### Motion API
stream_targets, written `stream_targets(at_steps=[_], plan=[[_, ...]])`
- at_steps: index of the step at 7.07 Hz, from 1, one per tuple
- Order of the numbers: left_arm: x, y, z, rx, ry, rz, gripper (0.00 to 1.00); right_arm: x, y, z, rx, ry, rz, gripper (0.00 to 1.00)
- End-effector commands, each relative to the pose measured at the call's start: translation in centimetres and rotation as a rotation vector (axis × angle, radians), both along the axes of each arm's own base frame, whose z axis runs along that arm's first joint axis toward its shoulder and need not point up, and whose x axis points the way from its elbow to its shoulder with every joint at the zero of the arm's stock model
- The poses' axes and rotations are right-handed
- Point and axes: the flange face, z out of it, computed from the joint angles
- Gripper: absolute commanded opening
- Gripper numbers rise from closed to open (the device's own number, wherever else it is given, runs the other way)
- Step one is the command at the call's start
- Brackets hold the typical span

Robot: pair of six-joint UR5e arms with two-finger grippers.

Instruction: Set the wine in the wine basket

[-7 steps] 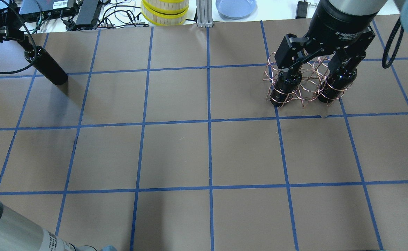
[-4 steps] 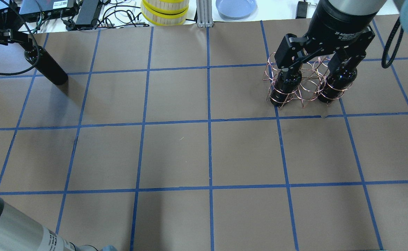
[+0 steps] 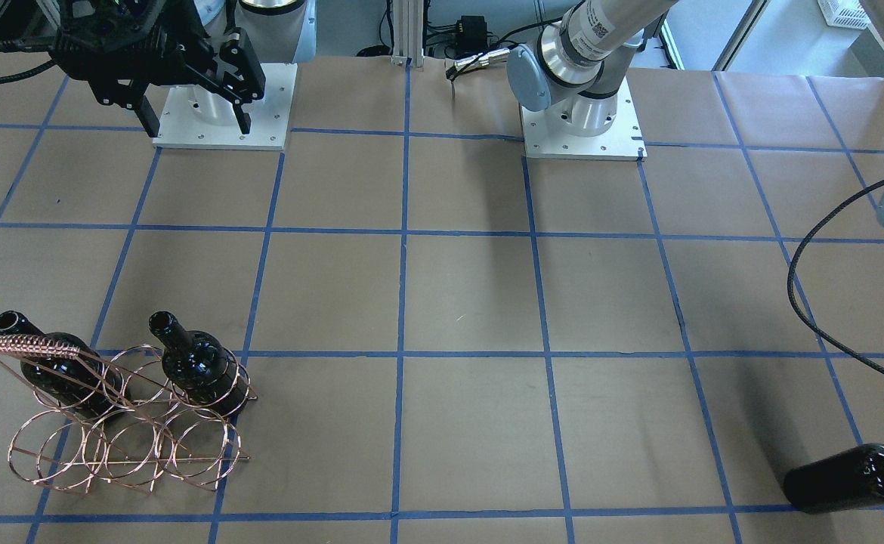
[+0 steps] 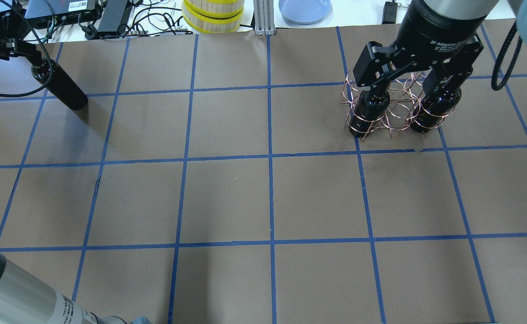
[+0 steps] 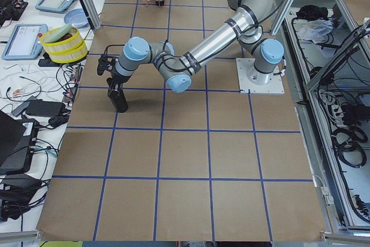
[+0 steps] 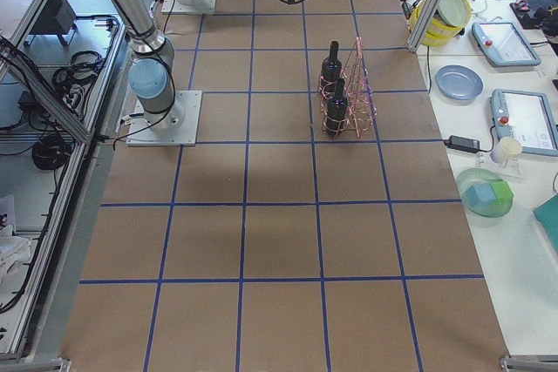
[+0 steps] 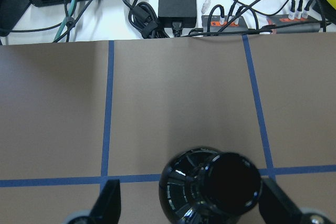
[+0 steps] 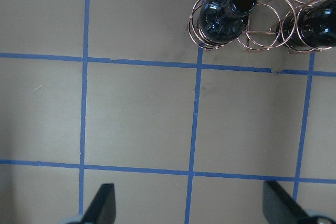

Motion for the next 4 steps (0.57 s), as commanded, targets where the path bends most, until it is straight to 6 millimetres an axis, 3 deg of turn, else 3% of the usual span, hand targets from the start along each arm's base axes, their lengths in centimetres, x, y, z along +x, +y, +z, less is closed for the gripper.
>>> stream_targets(at_steps=[1, 2, 4], plan=[[-0.18, -0.15, 0.10, -0.014, 0.005, 0.002, 0.90, 0.01, 0.00, -0.04, 0.002, -0.001, -0.014, 1.00], [-0.37, -0.25, 0.23, -0.029, 0.020, -0.008, 0.90, 0.01, 0.00, -0.04, 0.002, -0.001, -0.014, 1.00], [-0.35, -0.53, -0.01, -0.051, 0.008, -0.013, 0.73, 0.01, 0.00, -0.04, 0.002, -0.001, -0.014, 1.00]])
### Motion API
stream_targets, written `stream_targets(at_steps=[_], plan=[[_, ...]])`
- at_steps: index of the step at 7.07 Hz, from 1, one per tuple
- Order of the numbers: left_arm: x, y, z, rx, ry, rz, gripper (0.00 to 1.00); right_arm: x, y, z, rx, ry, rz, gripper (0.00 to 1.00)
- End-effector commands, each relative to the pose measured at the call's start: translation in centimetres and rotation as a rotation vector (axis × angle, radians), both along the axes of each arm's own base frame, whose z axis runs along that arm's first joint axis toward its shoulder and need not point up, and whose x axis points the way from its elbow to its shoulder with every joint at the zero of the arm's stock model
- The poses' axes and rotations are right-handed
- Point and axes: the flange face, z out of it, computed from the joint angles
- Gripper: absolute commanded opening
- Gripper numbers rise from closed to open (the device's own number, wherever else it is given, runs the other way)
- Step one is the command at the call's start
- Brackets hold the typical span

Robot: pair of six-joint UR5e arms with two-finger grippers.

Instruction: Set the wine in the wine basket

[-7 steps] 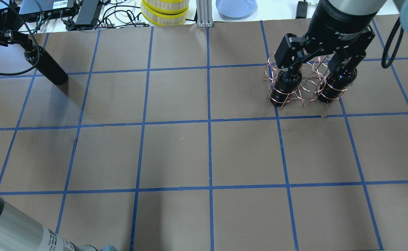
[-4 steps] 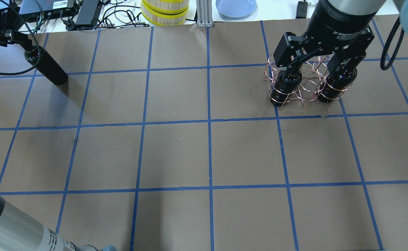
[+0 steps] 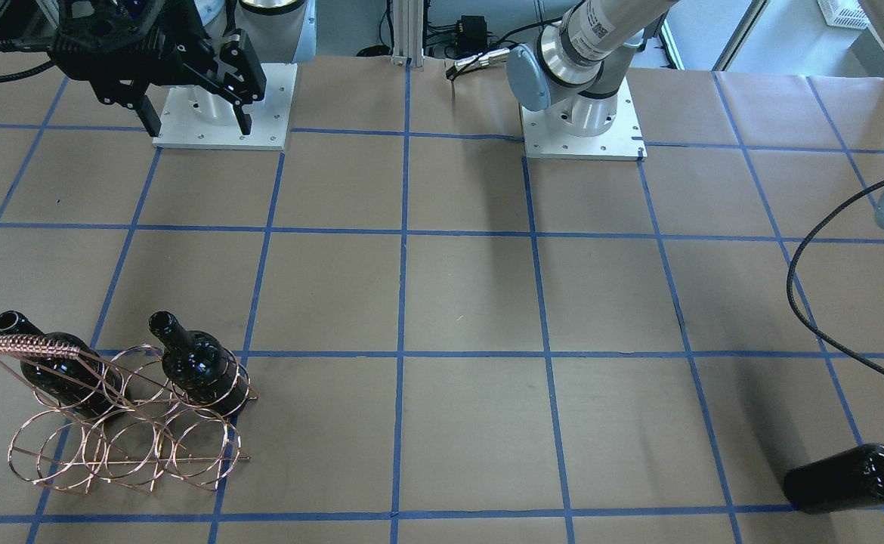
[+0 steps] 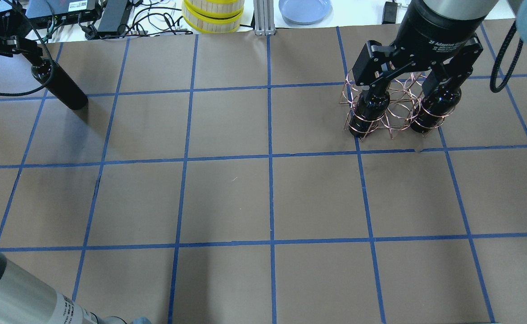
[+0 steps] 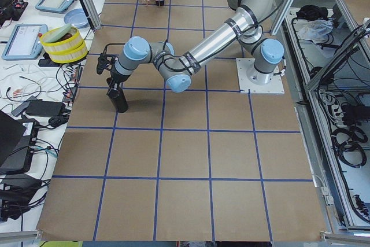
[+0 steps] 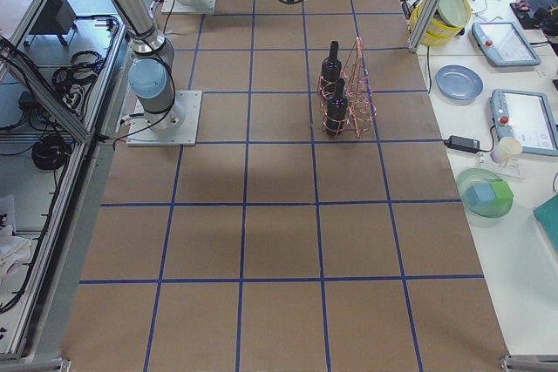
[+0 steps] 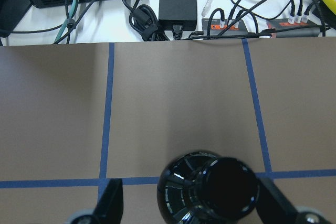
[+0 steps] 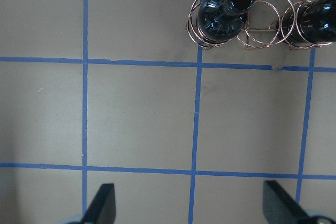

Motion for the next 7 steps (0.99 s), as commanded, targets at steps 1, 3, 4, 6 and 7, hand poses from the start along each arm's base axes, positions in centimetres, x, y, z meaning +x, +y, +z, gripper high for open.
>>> stream_targets(at_steps=[1, 3, 4, 6, 7], plan=[[-0.1, -0.2, -0.4, -0.012, -0.003, -0.005, 0.68, 0.0, 0.0, 0.0, 0.000, 0.000, 0.000, 1.00], [-0.2, -0.2, -0.4, -0.012, -0.005, -0.006, 0.58, 0.0, 0.0, 0.0, 0.000, 0.000, 0.000, 1.00], [-0.3, -0.3, -0.4, -0.012, -0.005, -0.008, 0.49, 0.0, 0.0, -0.1, 0.002, 0.000, 0.000, 1.00], [-1.3, -0.6, -0.3, -0.011, -0.010, -0.020, 0.49, 0.0, 0.0, 0.0, 0.002, 0.000, 0.000, 1.00], [-2.2, -0.9, -0.3, -0.004, -0.017, -0.022, 0.49, 0.0, 0.0, -0.1, 0.003, 0.000, 0.000, 1.00]])
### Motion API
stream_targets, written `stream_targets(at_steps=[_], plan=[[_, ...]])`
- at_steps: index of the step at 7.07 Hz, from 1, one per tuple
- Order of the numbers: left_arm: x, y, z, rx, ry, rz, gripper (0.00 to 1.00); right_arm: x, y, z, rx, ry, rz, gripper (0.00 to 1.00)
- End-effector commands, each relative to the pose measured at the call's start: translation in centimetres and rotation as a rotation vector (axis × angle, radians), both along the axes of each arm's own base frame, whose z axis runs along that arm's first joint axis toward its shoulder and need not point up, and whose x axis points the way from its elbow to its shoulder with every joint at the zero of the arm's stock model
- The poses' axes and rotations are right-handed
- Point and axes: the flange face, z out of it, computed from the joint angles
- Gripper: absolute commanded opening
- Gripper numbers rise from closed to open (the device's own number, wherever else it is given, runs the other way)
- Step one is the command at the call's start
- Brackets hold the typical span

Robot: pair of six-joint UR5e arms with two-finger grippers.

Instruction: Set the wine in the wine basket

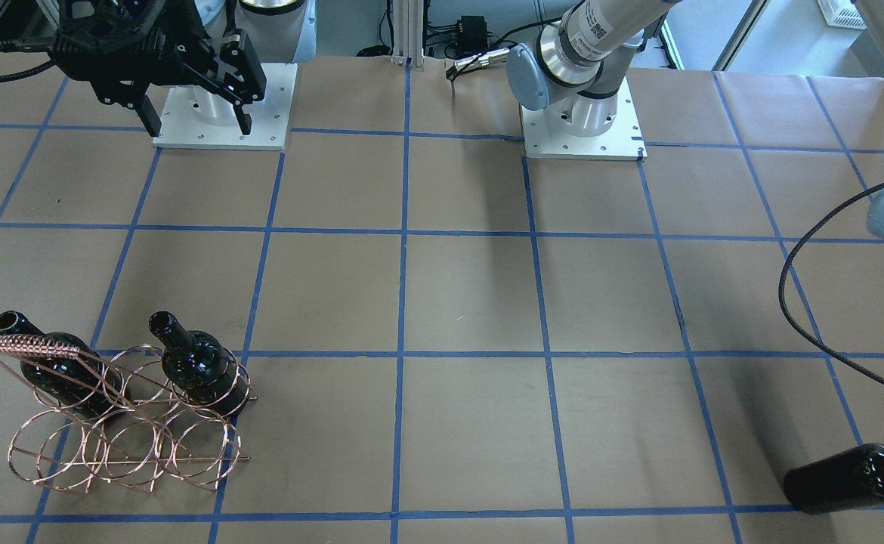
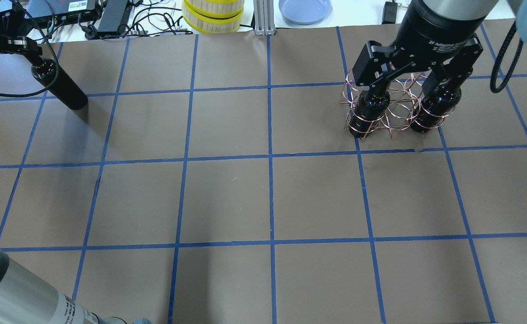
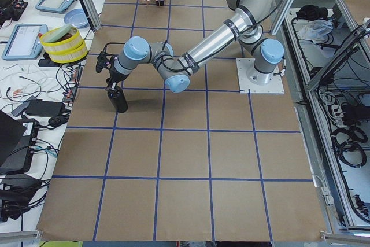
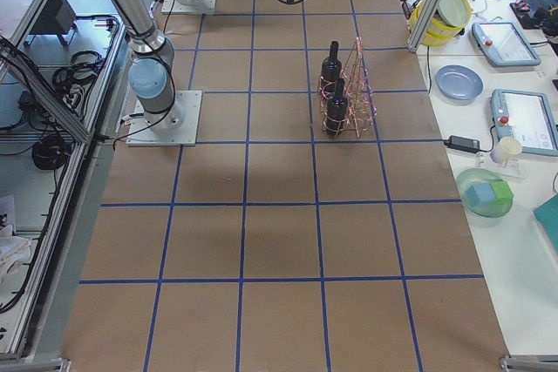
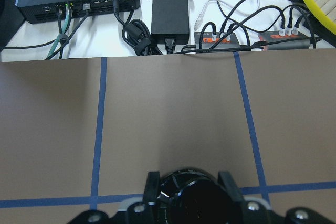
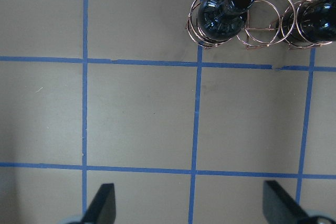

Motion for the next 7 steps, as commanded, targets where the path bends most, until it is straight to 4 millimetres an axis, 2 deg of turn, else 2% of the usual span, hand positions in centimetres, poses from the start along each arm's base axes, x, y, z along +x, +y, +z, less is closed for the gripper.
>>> stream_targets(at_steps=[1, 5, 6, 7], plan=[[-1.0, -0.3, 0.0, 0.007, -0.008, -0.004, 0.45, 0.0, 0.0, -0.1, 0.001, 0.000, 0.000, 1.00], [-0.8, -0.2, 0.3, 0.005, -0.012, -0.002, 0.27, 0.0, 0.0, -0.1, 0.003, 0.000, 0.000, 1.00], [-0.8, 0.1, 1.1, 0.007, -0.029, 0.005, 0.18, 0.0, 0.0, -0.1, 0.003, 0.000, 0.000, 1.00], [-1.7, 0.6, 2.4, 0.032, -0.044, 0.009, 0.12, 0.0, 0.0, -0.1, 0.003, 0.000, 0.000, 1.00]])
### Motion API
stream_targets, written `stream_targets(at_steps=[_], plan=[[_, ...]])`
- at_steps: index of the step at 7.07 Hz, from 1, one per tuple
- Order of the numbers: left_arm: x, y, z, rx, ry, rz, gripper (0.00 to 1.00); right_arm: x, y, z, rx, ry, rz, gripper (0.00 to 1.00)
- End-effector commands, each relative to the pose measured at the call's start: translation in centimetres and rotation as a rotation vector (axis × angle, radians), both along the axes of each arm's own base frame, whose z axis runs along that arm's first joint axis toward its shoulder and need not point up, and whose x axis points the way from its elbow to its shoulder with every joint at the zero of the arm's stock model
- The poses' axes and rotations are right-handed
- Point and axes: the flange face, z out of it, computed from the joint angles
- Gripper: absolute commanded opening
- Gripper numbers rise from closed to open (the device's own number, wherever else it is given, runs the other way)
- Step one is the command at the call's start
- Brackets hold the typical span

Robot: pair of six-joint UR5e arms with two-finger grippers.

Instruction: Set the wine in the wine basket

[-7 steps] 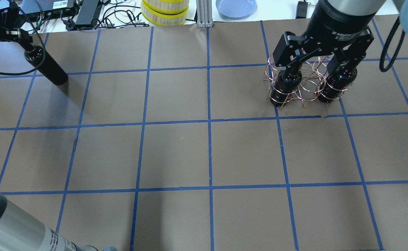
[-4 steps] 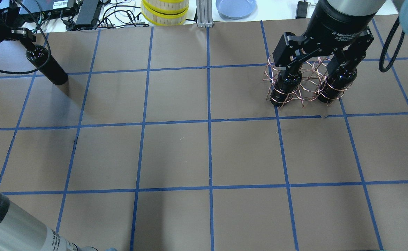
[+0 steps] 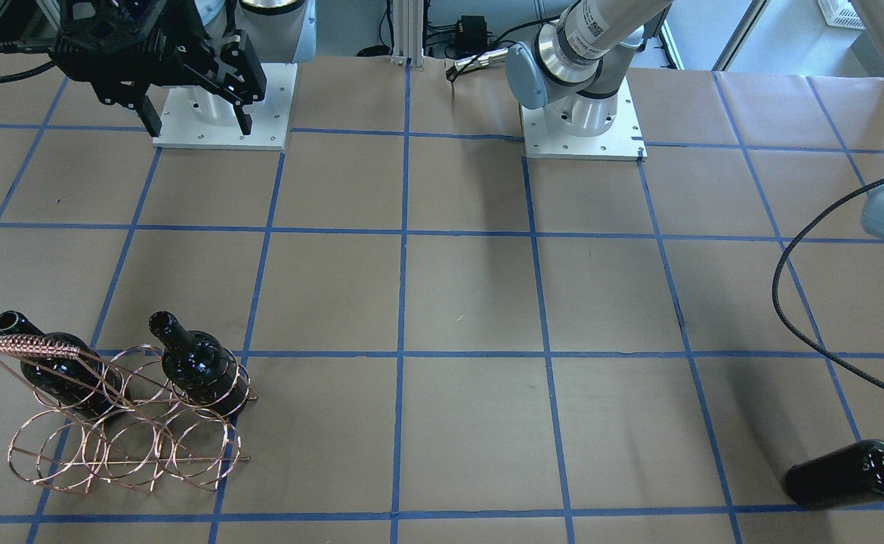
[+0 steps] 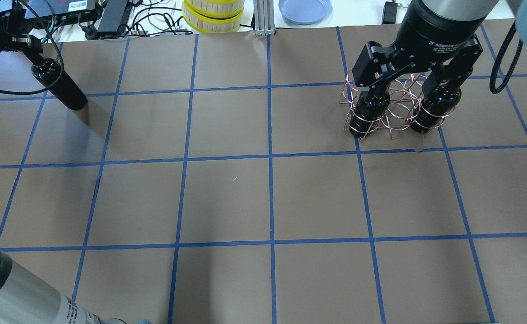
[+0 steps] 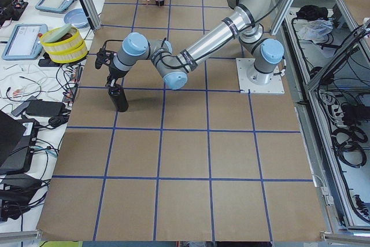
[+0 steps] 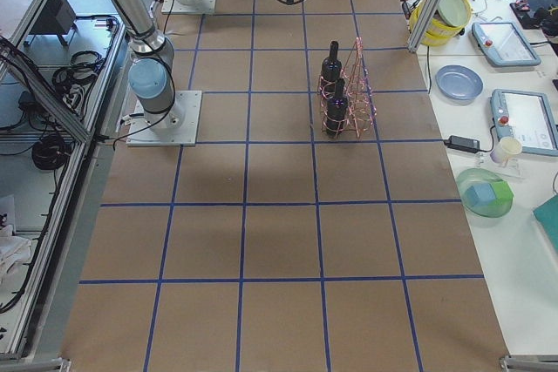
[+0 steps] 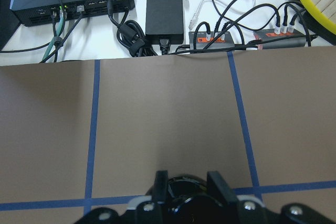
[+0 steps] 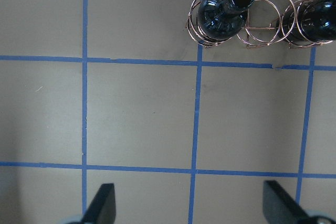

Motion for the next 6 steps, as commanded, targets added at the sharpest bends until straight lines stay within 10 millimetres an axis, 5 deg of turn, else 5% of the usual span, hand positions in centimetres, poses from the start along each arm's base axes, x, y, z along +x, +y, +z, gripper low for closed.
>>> stream_targets(at_steps=[1, 3, 6], plan=[[-3.0, 0.6, 2.7, 0.034, -0.010, -0.012, 0.11, 0.0, 0.0, -0.1, 0.002, 0.000, 0.000, 1.00], [-9.1, 2.2, 4.6, 0.088, 0.007, 0.092, 0.08, 0.0, 0.0, -0.1, 0.002, 0.000, 0.000, 1.00], [-19.6, 10.2, 5.2, 0.138, 0.093, 0.111, 0.05, 0.0, 0.0, -0.1, 0.002, 0.000, 0.000, 1.00]])
